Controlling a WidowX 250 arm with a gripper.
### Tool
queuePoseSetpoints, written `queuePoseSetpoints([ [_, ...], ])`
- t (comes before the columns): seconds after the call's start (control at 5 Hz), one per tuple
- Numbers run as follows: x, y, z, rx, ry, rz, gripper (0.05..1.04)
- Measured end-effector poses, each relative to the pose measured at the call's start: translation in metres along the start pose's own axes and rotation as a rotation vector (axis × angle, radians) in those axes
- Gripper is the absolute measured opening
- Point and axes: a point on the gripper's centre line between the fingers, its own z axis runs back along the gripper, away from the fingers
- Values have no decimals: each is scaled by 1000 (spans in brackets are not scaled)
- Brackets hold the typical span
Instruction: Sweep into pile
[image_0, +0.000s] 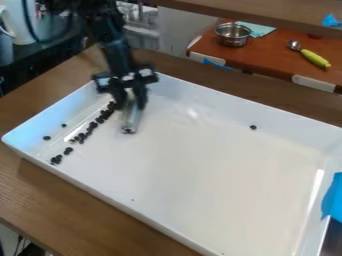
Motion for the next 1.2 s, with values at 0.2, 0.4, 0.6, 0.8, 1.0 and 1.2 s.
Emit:
queuePoseSetpoints([
  [0.2,1,20,4,42,0,17,380],
  [0.4,0,22,5,46,-7,3,380],
  [0.6,-16,6,14,-35,-32,-35,380],
  [0.8,-32,-38,25,-114,-66,-71,380],
  [1.0,-55,-94,29,-163,-57,-159,380],
  [1.2,-79,-125,23,-150,-31,-186,380],
])
